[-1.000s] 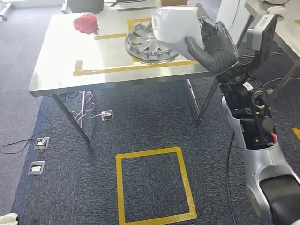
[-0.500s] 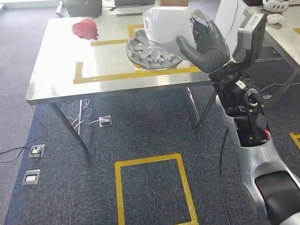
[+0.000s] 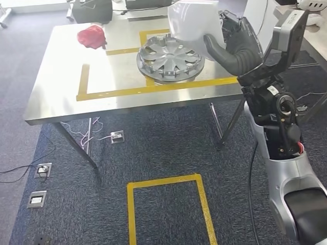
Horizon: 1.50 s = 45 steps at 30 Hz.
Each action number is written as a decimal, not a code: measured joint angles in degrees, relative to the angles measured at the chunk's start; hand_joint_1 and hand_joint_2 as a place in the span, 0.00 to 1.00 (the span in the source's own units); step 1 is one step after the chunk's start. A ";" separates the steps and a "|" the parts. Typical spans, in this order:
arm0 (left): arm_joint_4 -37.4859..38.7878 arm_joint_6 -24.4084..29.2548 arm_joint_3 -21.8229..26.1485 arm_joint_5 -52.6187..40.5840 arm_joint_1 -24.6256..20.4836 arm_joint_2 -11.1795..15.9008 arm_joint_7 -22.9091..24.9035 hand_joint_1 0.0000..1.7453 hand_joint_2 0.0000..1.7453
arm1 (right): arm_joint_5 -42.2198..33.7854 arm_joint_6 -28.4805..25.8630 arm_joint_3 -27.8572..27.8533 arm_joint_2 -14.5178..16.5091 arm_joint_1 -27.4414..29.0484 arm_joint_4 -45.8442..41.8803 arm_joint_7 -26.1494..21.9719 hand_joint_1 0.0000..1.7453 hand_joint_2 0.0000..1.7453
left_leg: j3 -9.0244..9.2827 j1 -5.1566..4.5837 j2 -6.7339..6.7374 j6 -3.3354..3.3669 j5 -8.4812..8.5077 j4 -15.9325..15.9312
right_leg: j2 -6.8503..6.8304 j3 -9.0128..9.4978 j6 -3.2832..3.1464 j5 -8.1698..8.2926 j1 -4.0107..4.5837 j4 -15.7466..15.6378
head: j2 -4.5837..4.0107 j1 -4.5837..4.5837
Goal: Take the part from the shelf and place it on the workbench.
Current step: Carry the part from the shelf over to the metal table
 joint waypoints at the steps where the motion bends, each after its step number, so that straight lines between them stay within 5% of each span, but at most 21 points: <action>1: 0.00 0.00 0.00 -0.01 -0.11 -0.01 0.02 0.00 1.00 | 0.15 0.07 0.03 0.00 -0.20 0.03 -0.07 1.00 1.00 | -2.35 0.05 0.02 -0.27 -0.97 3.80 | -0.02 0.25 -0.23 -0.22 -0.03 -0.07 | 0.00 -0.32; 3: 0.00 -0.01 0.00 -0.03 -0.16 -0.08 0.06 0.00 1.00 | 0.49 0.21 0.09 0.01 -0.43 0.14 -0.15 1.00 1.00 | -8.05 0.07 0.03 -0.69 -3.90 11.87 | -0.01 0.65 -0.56 -0.80 0.11 -0.08 | 0.00 -1.08; 5: 0.01 -0.05 0.00 -0.08 -0.08 -0.18 0.09 0.00 1.00 | 0.75 0.34 0.14 0.02 -0.47 0.35 -0.24 1.00 1.00 | -11.27 0.01 0.03 -0.56 -4.33 14.29 | 0.06 1.41 -0.73 -1.53 0.41 -0.08 | 0.00 -1.61; 8: -0.01 -0.13 0.00 -0.15 -0.11 -0.16 0.10 0.00 1.00 | 0.92 0.53 0.16 0.10 -0.69 0.63 -0.59 1.00 1.00 | -8.24 -0.60 0.04 0.97 3.46 3.45 | 0.10 3.24 -0.84 -2.86 1.01 -0.14 | 0.00 -1.96; 10: -0.03 -0.16 0.00 -0.16 -0.26 0.00 0.10 0.00 1.00 | 1.13 0.76 0.17 0.16 -1.13 0.78 -0.92 1.00 1.00 | -5.65 -1.25 0.11 2.00 6.11 -3.31 | 0.20 3.87 -0.59 -3.59 1.19 -0.34 | 0.00 -1.96; 15: -0.04 -0.19 0.00 -0.17 -0.33 0.03 0.10 0.00 1.00 | 1.56 1.07 0.20 0.22 -1.70 1.14 -1.17 1.00 1.00 | -2.69 -0.83 -0.06 2.99 5.92 -6.13 | 0.28 3.55 0.99 -4.74 1.19 2.63 | -0.01 -1.82; 18: -0.04 -0.21 0.00 -0.17 -0.39 -0.08 0.09 0.00 1.00 | 1.55 1.13 0.20 0.24 -2.13 1.31 -1.21 1.00 1.00 | -1.46 -0.48 -0.13 2.93 5.20 -6.23 | 0.17 -2.09 1.92 -9.31 0.49 13.17 | 0.00 -1.10; 20: -0.04 -0.25 0.00 -0.17 -0.26 -0.17 0.09 0.00 1.00 | 1.57 1.17 0.24 0.27 -1.95 1.48 -1.16 1.00 1.00 | -0.90 -0.36 -0.18 2.69 4.56 -6.16 | 0.10 -5.79 2.46 -10.51 -0.14 17.85 | 0.00 -0.74; 22: -0.04 -0.31 0.00 -0.19 -0.15 -0.22 0.09 0.00 1.00 | 1.61 1.20 0.26 0.32 -1.89 1.62 -1.11 1.00 1.00 | 0.16 -0.23 -0.22 2.34 3.74 -6.08 | 0.00 -5.23 2.90 -6.78 -0.63 13.80 | 0.00 -0.33; 24: -0.04 -0.35 0.00 -0.21 -0.15 -0.27 0.08 0.00 1.00 | 1.68 1.20 0.28 0.37 -2.13 1.74 -1.12 1.00 1.00 | 1.35 -0.12 -0.21 1.86 2.86 -6.05 | -0.12 -2.12 3.23 -1.59 -0.75 5.19 | -0.01 -0.04; 25: -0.04 -0.35 0.00 -0.22 -0.20 -0.28 0.07 0.00 1.00 | 1.73 1.20 0.30 0.40 -2.38 1.84 -1.14 1.00 1.00 | 1.59 -0.11 -0.20 1.56 2.53 -6.01 | -0.19 -0.93 3.10 -0.56 -0.60 1.89 | -0.01 0.06; 30: -0.04 -0.42 0.00 -0.36 -0.43 -0.26 0.05 0.00 1.00 | 1.90 1.21 0.40 0.62 -2.85 2.17 -1.22 1.00 1.00 | 0.94 -0.18 -0.03 0.14 1.59 -4.18 | -0.11 0.94 0.95 -0.84 -0.45 -0.65 | 0.00 -0.20; 32: -0.04 -0.42 0.00 -0.38 -0.51 -0.25 0.03 0.00 1.00 | 1.90 1.25 0.46 0.86 -3.18 2.27 -1.31 1.00 1.00 | -2.26 0.01 0.02 -0.39 -0.05 1.66 | -0.16 1.72 0.41 -1.22 -0.66 -0.80 | 0.00 -0.71; 34: -0.04 -0.42 0.00 -0.38 -0.43 -0.28 0.01 0.00 1.00 | 1.90 1.29 0.54 1.12 -3.30 2.47 -1.31 1.00 1.00 | -7.84 0.09 0.02 -0.79 -2.79 10.14 | -0.18 2.22 0.07 -1.81 -0.63 -0.81 | 0.00 -1.45; 36: -0.04 -0.42 0.00 -0.38 -0.21 -0.31 0.00 0.00 1.00 | 1.90 1.41 0.71 1.38 -3.25 2.67 -1.20 1.00 1.00 | -11.45 0.10 0.03 -0.84 -3.34 13.23 | -0.07 2.97 0.03 -2.55 -0.57 -0.81 | 0.00 -1.90; 37: -0.04 -0.42 0.00 -0.40 -0.13 -0.32 -0.03 0.00 1.00 | 1.90 1.46 0.79 1.49 -3.25 2.72 -1.13 1.00 1.00 | -11.48 0.09 0.03 -0.67 -1.78 11.29 | -0.02 3.56 0.07 -3.00 -0.53 -0.81 | 0.00 -2.05; 40: -0.04 -0.42 0.00 -0.55 -0.10 -0.28 -0.14 0.00 1.00 | 1.90 1.50 0.97 1.72 -3.51 2.79 -0.85 1.00 1.00 | -7.37 -0.15 0.04 0.16 5.93 -1.36 | -0.01 5.54 0.49 -4.64 -0.38 -0.85 | 0.00 -2.33; 42: -0.04 -0.42 0.00 -0.68 -0.13 -0.27 -0.15 0.00 1.00 | 1.90 1.48 1.06 1.83 -3.86 2.86 -0.59 1.00 1.00 | -6.03 -0.50 0.02 0.67 7.15 -5.04 | 0.07 6.09 1.05 -5.44 -0.27 -0.98 | 0.00 -2.54; 45: -0.04 -0.44 0.00 -0.81 -0.10 -0.30 -0.15 0.00 1.00 | 1.88 1.28 1.19 1.90 -4.05 2.88 -0.14 1.00 1.00 | -5.00 -0.42 -0.08 1.50 6.57 -5.29 | 0.18 6.63 2.02 -5.75 -0.15 -0.27 | 0.00 -2.38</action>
